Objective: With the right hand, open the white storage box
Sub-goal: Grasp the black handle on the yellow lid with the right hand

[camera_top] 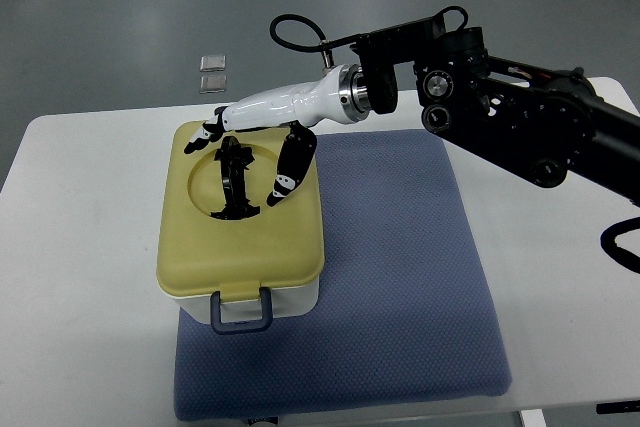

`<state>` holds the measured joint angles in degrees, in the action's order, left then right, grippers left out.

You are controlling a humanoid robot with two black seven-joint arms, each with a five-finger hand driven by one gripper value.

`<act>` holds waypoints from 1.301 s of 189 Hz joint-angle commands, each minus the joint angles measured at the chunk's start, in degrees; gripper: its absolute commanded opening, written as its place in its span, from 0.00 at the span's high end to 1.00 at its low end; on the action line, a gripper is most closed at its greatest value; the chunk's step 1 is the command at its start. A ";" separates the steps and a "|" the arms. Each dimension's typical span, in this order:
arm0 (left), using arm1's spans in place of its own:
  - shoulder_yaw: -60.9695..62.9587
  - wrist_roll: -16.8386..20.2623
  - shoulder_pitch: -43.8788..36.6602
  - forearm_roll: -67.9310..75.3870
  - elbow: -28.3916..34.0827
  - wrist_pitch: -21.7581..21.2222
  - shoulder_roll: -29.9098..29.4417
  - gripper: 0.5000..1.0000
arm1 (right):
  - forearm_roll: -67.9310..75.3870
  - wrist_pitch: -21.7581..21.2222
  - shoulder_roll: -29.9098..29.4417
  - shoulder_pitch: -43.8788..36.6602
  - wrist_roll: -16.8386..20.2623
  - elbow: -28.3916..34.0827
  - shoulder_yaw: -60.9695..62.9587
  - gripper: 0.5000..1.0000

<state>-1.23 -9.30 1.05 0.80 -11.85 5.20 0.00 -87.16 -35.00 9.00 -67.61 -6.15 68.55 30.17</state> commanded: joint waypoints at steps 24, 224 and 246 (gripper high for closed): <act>0.00 -0.02 0.00 -0.01 0.07 -0.02 0.00 0.00 | -0.29 4.50 -3.02 -0.07 -0.09 -2.81 -1.25 0.14; 0.00 -0.02 0.00 -0.01 0.51 -0.02 0.00 0.00 | -1.26 12.33 -4.43 -0.86 -2.38 -5.71 -2.31 1.00; 0.00 -0.02 0.00 -0.01 0.51 -0.02 0.00 0.00 | -0.82 10.92 -3.90 -1.74 -2.46 -5.00 -1.34 1.00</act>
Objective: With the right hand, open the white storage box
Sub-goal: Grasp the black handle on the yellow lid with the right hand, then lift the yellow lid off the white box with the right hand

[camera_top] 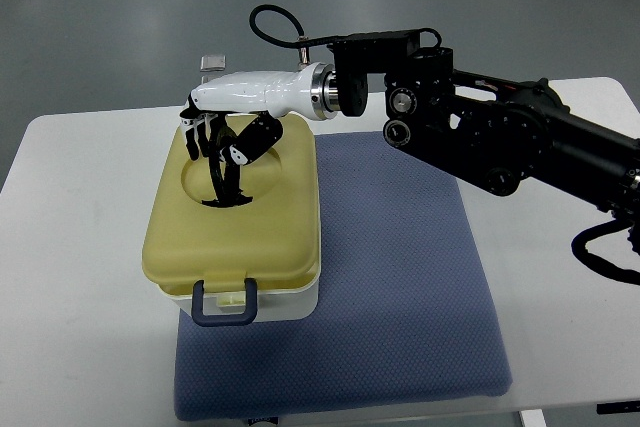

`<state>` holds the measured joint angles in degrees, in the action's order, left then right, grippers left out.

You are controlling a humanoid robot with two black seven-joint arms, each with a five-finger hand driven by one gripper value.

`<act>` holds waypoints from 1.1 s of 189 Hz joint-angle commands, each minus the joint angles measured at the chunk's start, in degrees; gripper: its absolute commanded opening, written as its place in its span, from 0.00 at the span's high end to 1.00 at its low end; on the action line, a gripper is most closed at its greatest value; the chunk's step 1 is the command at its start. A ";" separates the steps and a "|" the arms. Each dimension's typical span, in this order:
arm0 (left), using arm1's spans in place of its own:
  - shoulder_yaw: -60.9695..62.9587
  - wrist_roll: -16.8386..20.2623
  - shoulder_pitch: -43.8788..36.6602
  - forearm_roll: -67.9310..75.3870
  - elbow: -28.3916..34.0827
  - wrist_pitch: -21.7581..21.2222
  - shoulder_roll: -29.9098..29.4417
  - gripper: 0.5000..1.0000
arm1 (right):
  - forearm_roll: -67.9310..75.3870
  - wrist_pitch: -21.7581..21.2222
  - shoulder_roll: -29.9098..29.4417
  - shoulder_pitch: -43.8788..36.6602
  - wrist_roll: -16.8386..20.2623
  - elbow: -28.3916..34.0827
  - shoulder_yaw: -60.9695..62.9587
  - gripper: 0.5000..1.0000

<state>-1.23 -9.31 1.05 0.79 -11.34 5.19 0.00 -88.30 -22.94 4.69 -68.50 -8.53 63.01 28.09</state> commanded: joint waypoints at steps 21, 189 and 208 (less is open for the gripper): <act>0.00 -0.01 0.00 0.01 0.00 -0.01 0.00 0.00 | 0.50 -3.25 1.28 -1.99 -0.70 1.67 2.67 1.00; 0.18 -0.01 0.00 0.01 -0.62 -0.01 0.00 0.00 | 1.46 -12.06 31.95 0.47 -4.92 4.40 11.72 1.00; 0.27 -0.01 0.00 0.01 -0.62 -0.01 0.00 0.00 | 1.20 -12.06 34.94 1.87 -6.59 4.22 9.53 1.00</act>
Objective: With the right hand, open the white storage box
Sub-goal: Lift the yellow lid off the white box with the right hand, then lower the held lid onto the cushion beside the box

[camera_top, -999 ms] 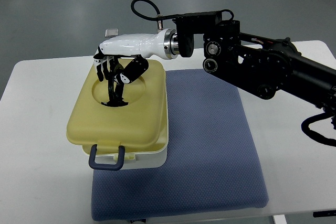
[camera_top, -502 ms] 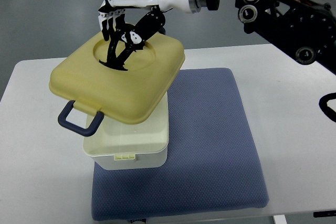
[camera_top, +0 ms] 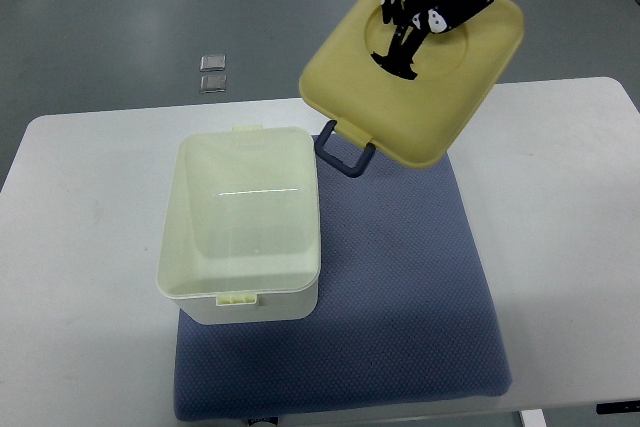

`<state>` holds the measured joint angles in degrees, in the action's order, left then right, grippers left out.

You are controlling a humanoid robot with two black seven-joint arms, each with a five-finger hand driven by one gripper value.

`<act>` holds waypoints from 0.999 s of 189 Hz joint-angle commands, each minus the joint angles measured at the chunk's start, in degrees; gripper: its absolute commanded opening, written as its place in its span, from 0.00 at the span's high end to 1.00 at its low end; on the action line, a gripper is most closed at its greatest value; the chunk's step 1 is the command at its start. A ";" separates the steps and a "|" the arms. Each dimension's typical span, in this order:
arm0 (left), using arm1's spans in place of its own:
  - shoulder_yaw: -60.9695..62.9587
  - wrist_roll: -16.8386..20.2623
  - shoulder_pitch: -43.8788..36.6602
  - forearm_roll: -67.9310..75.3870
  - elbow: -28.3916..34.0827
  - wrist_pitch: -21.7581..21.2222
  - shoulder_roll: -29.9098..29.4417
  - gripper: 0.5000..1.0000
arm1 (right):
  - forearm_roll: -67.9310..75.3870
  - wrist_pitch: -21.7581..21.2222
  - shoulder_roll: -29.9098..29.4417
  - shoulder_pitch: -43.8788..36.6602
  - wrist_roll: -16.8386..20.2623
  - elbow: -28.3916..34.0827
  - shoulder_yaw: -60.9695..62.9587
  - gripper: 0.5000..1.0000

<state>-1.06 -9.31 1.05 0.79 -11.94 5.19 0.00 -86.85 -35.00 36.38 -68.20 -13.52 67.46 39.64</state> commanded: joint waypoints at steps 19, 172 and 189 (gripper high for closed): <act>0.00 -0.01 0.00 0.00 -0.01 -0.01 0.00 0.00 | -0.52 0.00 5.11 2.90 -3.18 -0.67 -3.70 1.00; -0.09 -0.01 -0.09 0.00 0.60 -0.01 0.00 0.00 | -1.31 0.00 5.11 9.49 -6.35 -5.24 -16.70 1.00; 0.00 -0.01 -0.09 0.00 0.43 -0.01 0.00 0.00 | -1.31 0.00 4.14 9.67 -6.35 -5.32 -17.67 1.00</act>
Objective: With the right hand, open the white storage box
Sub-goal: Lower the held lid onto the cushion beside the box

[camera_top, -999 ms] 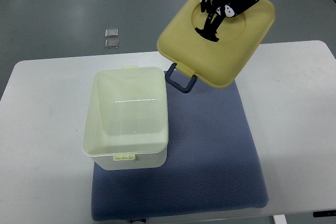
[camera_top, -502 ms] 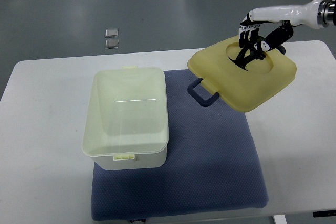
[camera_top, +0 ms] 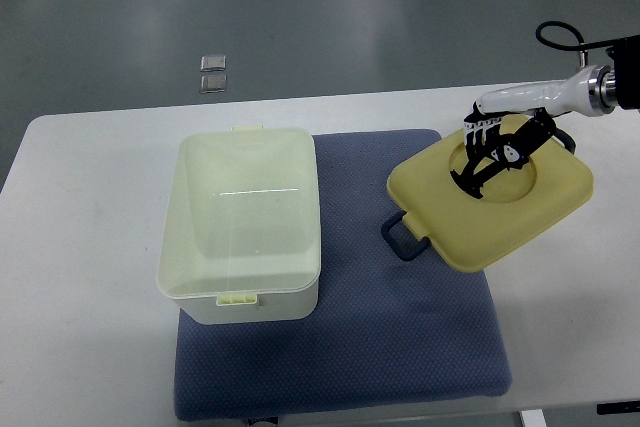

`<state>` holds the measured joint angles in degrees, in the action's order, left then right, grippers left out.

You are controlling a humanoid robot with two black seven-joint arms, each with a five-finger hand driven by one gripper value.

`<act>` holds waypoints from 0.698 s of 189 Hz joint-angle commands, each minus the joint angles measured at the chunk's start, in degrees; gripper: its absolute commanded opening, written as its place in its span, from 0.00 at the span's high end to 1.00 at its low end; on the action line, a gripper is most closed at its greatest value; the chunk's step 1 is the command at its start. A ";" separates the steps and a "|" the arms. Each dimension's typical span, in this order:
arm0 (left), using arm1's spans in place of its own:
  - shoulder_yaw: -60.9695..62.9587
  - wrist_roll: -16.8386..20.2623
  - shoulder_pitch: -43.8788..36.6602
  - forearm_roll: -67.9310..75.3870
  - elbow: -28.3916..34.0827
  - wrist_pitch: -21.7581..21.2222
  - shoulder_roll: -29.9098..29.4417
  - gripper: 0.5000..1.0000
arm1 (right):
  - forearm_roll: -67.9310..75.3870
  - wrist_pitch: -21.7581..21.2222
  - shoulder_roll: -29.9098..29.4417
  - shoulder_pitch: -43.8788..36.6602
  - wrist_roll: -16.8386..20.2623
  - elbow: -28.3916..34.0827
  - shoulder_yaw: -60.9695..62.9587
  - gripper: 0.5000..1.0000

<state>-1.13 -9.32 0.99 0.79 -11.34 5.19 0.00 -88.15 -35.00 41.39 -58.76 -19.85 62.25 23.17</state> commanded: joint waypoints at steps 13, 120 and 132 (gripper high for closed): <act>0.07 0.00 0.06 0.00 -0.26 -0.01 0.00 0.00 | 0.00 0.00 -1.84 0.48 -0.02 -0.28 -1.29 1.00; -0.01 0.00 0.06 0.00 -0.09 -0.01 0.00 0.00 | -0.09 2.13 -12.48 0.49 0.69 -0.37 -1.20 1.00; -0.01 0.00 -0.03 0.00 -0.09 -0.01 0.00 0.00 | -0.09 3.01 -12.92 0.57 0.69 -0.37 -1.11 1.00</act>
<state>-1.14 -9.32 1.02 0.79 -11.42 5.19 0.00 -88.24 -33.12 29.43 -58.27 -19.20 61.87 22.01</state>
